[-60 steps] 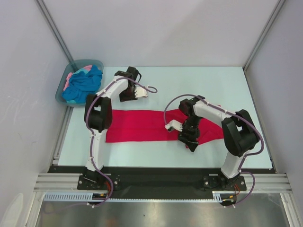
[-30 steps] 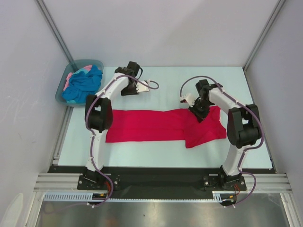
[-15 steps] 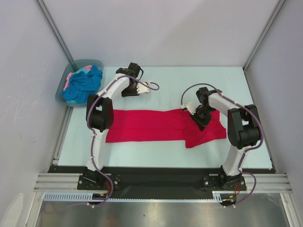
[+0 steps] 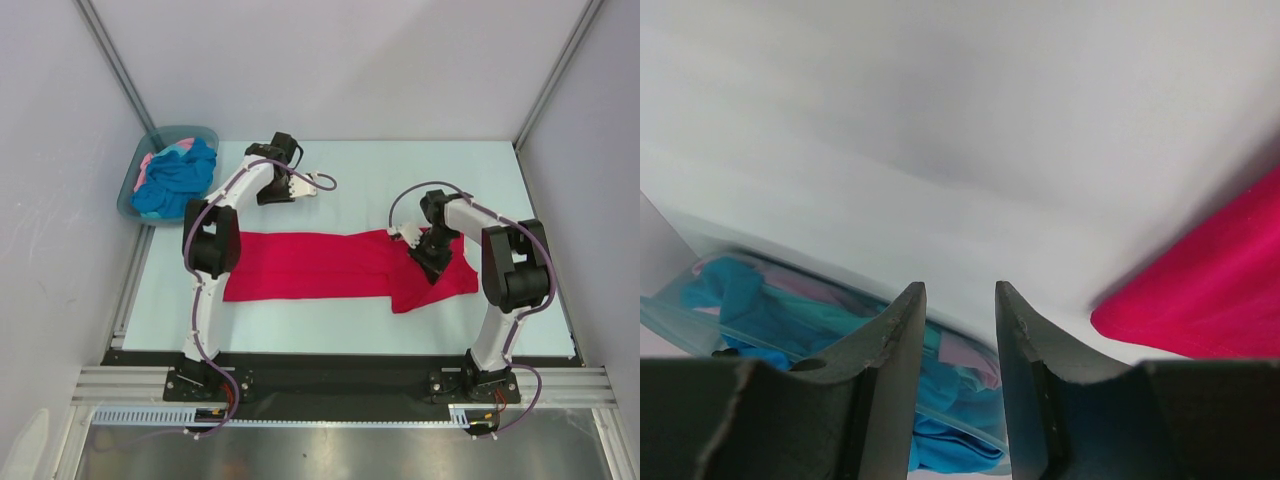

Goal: Fold and stack the t-shirts
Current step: Fold the tshirt

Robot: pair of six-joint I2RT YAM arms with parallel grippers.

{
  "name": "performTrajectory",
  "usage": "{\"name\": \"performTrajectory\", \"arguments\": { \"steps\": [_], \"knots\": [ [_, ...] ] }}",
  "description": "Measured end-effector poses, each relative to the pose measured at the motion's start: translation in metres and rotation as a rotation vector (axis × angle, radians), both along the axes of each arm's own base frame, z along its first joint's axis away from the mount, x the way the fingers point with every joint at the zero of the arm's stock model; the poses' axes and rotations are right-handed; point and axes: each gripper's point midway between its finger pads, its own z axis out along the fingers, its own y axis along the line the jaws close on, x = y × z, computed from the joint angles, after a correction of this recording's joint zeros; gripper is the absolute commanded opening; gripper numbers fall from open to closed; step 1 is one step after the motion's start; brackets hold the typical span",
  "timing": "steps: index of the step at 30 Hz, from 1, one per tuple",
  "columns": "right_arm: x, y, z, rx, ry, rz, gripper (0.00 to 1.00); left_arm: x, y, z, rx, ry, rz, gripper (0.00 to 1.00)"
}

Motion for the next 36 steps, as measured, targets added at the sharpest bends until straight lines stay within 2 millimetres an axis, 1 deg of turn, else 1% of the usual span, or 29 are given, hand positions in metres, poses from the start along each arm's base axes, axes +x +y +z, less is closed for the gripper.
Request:
{"name": "performTrajectory", "arguments": {
  "steps": [4,8,12,16,18,19,20,22,24,27,28,29,30,32,34,36],
  "knots": [
    [-0.010,-0.003,0.002,-0.006,0.029,-0.004,0.00,0.000,0.000,-0.002,0.001,0.003,0.000,0.40],
    [-0.024,-0.006,0.011,-0.010,0.052,-0.001,0.00,0.000,0.000,-0.003,0.001,0.005,0.000,0.40],
    [-0.042,-0.011,0.019,-0.016,0.094,0.018,0.00,0.000,0.000,-0.003,0.001,0.006,-0.001,0.40],
    [-0.063,-0.016,0.015,-0.033,0.165,0.032,0.00,0.000,0.000,-0.003,0.001,0.006,0.000,0.39],
    [-0.065,-0.017,0.016,-0.036,0.173,0.031,0.00,0.000,0.000,-0.003,0.000,0.006,0.000,0.39],
    [-0.063,-0.016,0.018,-0.035,0.166,0.028,0.00,0.000,0.000,-0.003,0.000,0.006,0.000,0.39],
    [-0.058,-0.015,0.020,-0.033,0.153,0.024,0.00,0.000,-0.001,-0.004,-0.002,0.007,0.000,0.39],
    [-0.045,-0.012,0.026,-0.024,0.109,0.019,0.08,0.000,-0.001,-0.004,-0.003,0.007,-0.001,0.40],
    [-0.029,-0.010,0.033,-0.026,0.047,0.012,0.11,0.000,-0.001,-0.004,-0.004,0.007,-0.001,0.41],
    [0.003,-0.011,0.041,-0.050,-0.059,-0.013,0.13,0.000,-0.001,-0.004,-0.006,0.005,0.001,0.45],
    [0.015,-0.012,0.043,-0.060,-0.089,-0.029,0.11,0.000,-0.002,-0.004,-0.008,0.005,0.004,0.45],
    [0.029,-0.013,0.043,-0.072,-0.123,-0.042,0.07,0.000,-0.002,-0.004,-0.010,0.004,0.008,0.45],
    [0.041,-0.014,0.042,-0.084,-0.146,-0.054,0.00,0.000,-0.002,-0.004,-0.011,0.003,0.009,0.45],
    [0.071,-0.016,0.036,-0.102,-0.192,-0.091,0.00,0.000,-0.002,-0.004,-0.016,0.001,0.021,0.45],
    [0.091,-0.018,0.025,-0.112,-0.205,-0.125,0.00,0.000,-0.002,-0.004,-0.019,-0.002,0.027,0.45],
    [0.103,-0.022,0.011,-0.121,-0.202,-0.155,0.00,-0.001,-0.002,-0.005,-0.022,-0.003,0.037,0.45]
  ]
}}
